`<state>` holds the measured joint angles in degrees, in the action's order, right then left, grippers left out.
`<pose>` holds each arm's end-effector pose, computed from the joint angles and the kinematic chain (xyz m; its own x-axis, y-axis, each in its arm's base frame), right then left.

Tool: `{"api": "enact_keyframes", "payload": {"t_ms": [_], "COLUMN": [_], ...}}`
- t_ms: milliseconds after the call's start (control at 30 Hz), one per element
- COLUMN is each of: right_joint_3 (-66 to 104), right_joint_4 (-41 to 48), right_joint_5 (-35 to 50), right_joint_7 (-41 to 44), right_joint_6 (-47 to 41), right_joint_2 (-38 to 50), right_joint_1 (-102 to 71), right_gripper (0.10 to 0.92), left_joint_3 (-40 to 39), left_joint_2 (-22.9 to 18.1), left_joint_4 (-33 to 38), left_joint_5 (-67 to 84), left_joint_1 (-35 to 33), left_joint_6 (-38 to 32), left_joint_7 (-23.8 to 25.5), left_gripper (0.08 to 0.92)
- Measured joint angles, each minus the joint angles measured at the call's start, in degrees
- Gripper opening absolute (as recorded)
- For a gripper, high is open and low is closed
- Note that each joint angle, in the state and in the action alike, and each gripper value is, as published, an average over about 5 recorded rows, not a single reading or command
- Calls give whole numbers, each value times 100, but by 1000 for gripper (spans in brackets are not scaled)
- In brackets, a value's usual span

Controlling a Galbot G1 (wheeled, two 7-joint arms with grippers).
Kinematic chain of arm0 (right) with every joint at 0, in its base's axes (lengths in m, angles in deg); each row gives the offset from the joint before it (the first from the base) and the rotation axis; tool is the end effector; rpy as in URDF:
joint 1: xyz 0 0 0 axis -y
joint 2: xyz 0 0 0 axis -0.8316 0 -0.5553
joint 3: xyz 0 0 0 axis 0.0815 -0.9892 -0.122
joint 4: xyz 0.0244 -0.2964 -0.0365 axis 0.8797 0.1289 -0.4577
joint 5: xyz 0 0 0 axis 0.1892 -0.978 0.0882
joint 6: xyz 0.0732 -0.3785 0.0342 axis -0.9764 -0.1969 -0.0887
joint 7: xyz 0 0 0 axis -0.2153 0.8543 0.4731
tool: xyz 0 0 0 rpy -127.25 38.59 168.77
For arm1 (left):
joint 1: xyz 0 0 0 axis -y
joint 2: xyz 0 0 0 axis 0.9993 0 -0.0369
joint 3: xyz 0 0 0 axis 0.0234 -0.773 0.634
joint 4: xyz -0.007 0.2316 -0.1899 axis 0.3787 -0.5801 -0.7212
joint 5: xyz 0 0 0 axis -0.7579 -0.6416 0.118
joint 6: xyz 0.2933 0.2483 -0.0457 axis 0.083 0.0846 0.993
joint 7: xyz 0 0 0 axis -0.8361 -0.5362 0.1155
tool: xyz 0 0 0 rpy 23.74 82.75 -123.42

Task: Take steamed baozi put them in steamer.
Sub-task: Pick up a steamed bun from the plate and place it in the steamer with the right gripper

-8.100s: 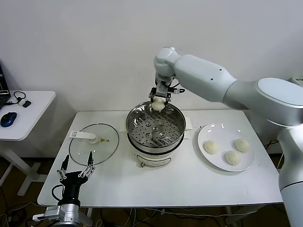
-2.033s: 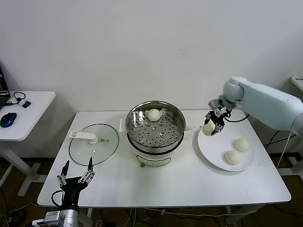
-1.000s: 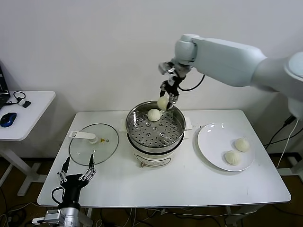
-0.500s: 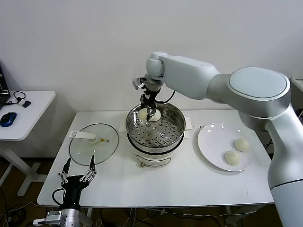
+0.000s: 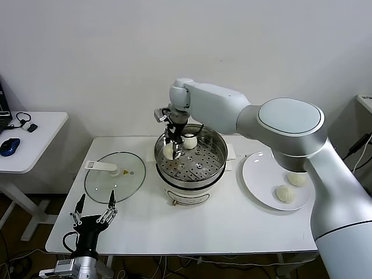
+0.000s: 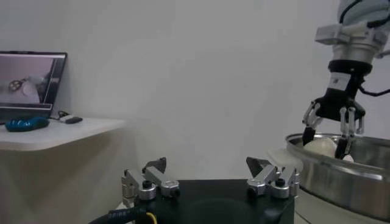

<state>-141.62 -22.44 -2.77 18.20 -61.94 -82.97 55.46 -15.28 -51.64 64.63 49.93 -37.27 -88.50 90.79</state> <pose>0.6060 0.2244 -0.0978 -0.0167 -0.1921 0.9812 -0.8918 -0.4409 -0.1015 0.1894 0.0479 -0.2859 -0.9939 -0.1050 0.0343 -0.1064 0.9934 -0.0431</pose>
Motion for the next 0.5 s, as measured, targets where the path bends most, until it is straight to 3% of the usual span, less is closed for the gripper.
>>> {"api": "enact_keyframes", "payload": {"t_ms": [500], "right_joint_3": [159], "right_joint_4": [197], "right_joint_5": [-230], "right_joint_7": [0], "right_joint_6": [25], "right_joint_2": [-78], "right_joint_1": [-207], "right_gripper": [641], "left_joint_3": [-7], "left_joint_2": [1], "left_joint_4": [1], "left_joint_5": [3], "left_joint_1": [7], "left_joint_6": [-3], "left_joint_7": [0], "left_gripper": [823]}}
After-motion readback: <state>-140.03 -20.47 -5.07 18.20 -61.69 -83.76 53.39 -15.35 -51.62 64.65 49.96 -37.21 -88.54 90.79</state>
